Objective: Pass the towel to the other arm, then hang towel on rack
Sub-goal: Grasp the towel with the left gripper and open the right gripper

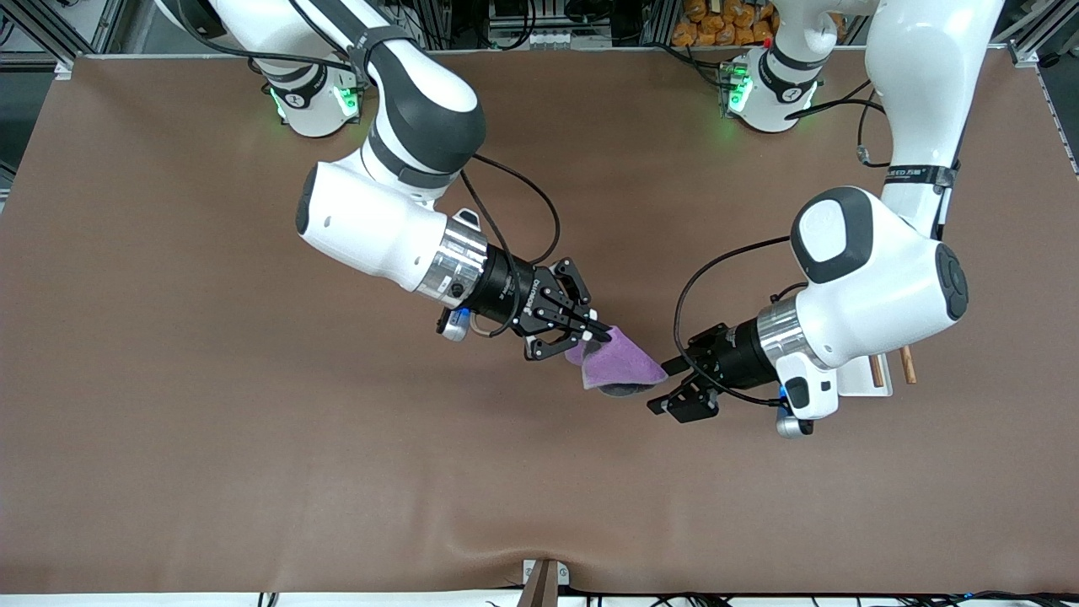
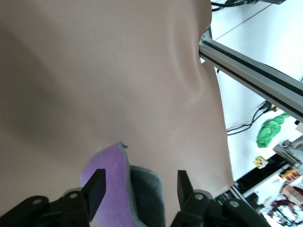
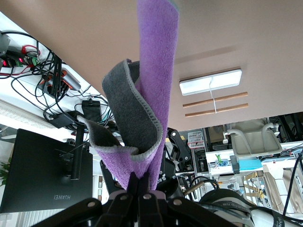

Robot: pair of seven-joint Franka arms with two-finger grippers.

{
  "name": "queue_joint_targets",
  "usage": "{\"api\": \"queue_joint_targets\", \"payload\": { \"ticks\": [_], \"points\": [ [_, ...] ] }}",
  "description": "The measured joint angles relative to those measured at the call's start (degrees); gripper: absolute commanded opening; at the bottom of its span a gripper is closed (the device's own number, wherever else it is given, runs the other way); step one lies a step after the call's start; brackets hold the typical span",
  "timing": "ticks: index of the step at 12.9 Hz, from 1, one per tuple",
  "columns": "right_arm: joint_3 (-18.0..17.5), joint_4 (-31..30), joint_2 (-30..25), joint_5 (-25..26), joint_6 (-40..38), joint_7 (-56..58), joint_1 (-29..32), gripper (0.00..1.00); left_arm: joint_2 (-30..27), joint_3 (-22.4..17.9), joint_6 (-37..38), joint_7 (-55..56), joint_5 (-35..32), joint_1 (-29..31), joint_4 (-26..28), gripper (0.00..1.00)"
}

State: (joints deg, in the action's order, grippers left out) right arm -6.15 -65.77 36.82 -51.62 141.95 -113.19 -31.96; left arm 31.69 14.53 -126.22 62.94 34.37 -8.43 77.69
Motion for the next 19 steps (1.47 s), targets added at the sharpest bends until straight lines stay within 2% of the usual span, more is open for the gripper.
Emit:
{"api": "queue_joint_targets", "payload": {
  "ticks": [3,5,7,8,13,16,17,18,19],
  "points": [
    [0.0,0.0,0.0,0.0,0.0,0.0,0.0,0.0,0.0,0.11,0.1,2.4,1.27,-0.01,-0.37,0.33],
    [0.0,0.0,0.0,0.0,0.0,0.0,0.0,0.0,0.0,0.54,0.61,3.44,1.28,-0.07,-0.47,0.21],
    [0.0,0.0,0.0,0.0,0.0,0.0,0.0,0.0,0.0,0.62,1.6,3.62,1.29,-0.06,-0.47,0.04],
    [0.0,0.0,0.0,0.0,0.0,0.0,0.0,0.0,0.0,0.62,2.25,3.66,1.3,-0.02,-0.48,0.0],
    [0.0,0.0,0.01,0.0,0.0,0.0,0.0,0.0,-0.07,0.61,4.38,3.66,1.3,0.3,-1.16,0.0],
    [0.0,0.0,0.01,0.0,0.0,0.0,0.0,0.0,-0.65,0.21,9.68,2.26,1.15,1.62,-1.72,0.0],
    [0.0,0.0,0.01,0.0,-0.02,0.0,0.0,0.38,-1.09,0.09,12.5,0.3,0.61,2.75,-1.89,0.0],
    [0.0,0.0,0.02,0.0,-0.06,0.0,-0.01,0.68,-1.56,0.09,15.38,-1.17,-0.68,4.05,-1.93,0.0],
    [0.05,0.0,0.04,0.0,-0.07,-0.03,0.0,0.83,-1.88,0.08,17.98,-2.5,-2.71,5.04,-1.95,0.0]
  ]
}}
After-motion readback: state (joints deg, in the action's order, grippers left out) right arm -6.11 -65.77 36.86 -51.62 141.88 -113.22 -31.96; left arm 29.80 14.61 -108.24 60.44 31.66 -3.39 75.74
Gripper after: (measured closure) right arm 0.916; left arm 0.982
